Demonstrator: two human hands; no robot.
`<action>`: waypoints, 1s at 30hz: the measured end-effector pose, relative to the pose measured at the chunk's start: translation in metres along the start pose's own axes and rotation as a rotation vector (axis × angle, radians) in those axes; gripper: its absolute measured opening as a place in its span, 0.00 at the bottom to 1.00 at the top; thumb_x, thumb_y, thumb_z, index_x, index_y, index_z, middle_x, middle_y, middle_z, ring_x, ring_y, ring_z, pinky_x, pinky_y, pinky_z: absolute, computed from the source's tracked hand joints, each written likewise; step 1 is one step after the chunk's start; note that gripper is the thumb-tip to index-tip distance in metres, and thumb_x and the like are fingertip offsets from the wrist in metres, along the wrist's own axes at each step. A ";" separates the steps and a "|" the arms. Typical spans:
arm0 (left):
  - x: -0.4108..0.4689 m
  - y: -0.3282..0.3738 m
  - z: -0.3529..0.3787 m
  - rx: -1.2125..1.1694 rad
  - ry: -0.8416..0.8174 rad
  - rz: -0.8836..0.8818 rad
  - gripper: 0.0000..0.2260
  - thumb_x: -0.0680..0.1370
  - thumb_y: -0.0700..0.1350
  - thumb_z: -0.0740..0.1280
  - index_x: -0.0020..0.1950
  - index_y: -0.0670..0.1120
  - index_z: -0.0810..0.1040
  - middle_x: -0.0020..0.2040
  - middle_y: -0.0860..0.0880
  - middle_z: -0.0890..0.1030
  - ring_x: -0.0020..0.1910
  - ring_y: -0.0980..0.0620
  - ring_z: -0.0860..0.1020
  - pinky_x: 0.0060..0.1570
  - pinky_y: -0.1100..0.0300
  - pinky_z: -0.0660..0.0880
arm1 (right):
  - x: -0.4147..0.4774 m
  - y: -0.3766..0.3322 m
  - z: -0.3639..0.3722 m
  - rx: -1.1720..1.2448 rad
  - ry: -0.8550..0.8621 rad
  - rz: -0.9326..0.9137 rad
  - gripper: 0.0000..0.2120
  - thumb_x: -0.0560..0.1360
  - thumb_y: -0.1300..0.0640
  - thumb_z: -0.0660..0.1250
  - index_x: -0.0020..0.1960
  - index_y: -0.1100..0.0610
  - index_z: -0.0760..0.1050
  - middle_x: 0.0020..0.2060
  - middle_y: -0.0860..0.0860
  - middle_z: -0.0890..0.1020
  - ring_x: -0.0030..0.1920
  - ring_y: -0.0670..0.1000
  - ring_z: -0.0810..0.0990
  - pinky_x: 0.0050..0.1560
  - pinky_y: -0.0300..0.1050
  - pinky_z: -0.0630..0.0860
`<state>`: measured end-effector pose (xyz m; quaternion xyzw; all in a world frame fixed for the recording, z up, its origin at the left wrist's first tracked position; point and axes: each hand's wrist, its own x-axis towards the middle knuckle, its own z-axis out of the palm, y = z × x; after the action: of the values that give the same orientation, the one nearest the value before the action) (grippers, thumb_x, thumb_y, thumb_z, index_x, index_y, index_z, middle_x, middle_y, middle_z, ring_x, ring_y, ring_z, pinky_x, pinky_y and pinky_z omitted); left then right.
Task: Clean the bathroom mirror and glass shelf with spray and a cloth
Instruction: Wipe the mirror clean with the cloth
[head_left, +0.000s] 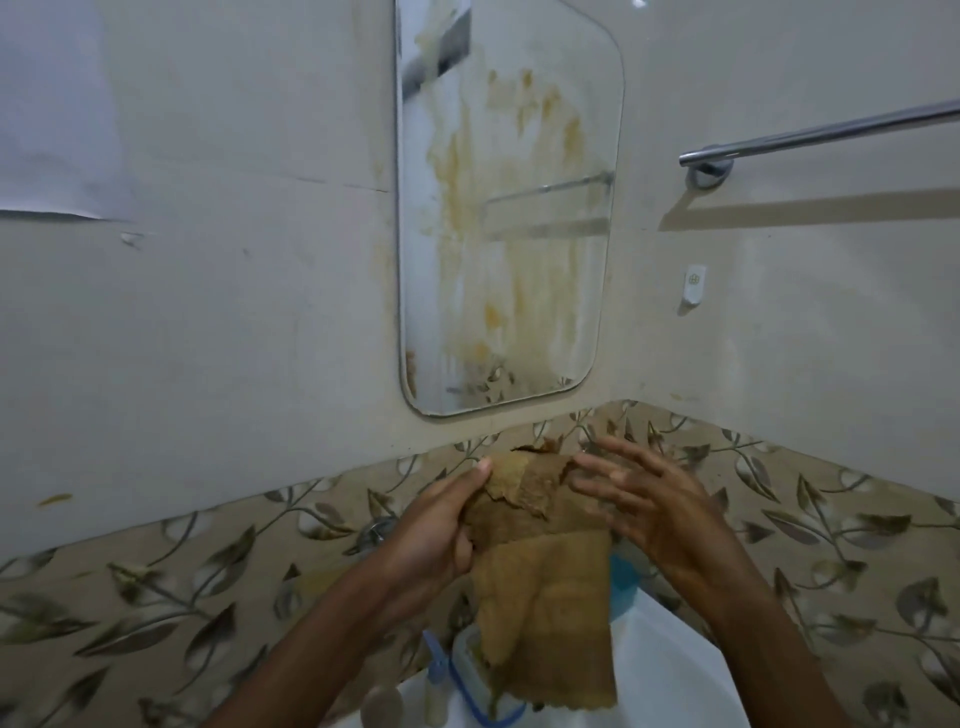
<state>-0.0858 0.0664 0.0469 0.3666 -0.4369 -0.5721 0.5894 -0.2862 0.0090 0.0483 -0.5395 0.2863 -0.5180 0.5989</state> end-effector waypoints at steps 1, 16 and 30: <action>-0.003 0.001 -0.001 0.011 0.003 0.007 0.13 0.80 0.45 0.57 0.54 0.39 0.78 0.50 0.40 0.84 0.50 0.46 0.82 0.48 0.56 0.81 | -0.005 0.005 0.002 -0.097 0.057 -0.054 0.14 0.71 0.64 0.65 0.56 0.57 0.78 0.49 0.53 0.85 0.52 0.55 0.83 0.46 0.46 0.80; -0.014 -0.002 -0.007 0.417 0.212 0.145 0.13 0.78 0.51 0.61 0.49 0.48 0.83 0.46 0.44 0.85 0.47 0.45 0.83 0.51 0.45 0.79 | -0.014 0.022 0.075 -0.403 0.011 -0.171 0.04 0.72 0.63 0.67 0.39 0.60 0.78 0.36 0.54 0.81 0.38 0.48 0.79 0.39 0.37 0.77; -0.013 0.013 -0.024 0.460 0.436 0.247 0.14 0.81 0.49 0.56 0.46 0.43 0.77 0.30 0.49 0.71 0.25 0.56 0.69 0.22 0.65 0.68 | 0.026 0.028 0.025 0.669 0.041 0.232 0.15 0.74 0.52 0.64 0.55 0.62 0.76 0.42 0.58 0.85 0.41 0.54 0.85 0.37 0.49 0.83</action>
<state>-0.0580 0.0787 0.0490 0.5479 -0.4595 -0.2908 0.6357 -0.2478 -0.0094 0.0339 -0.2668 0.1723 -0.5222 0.7914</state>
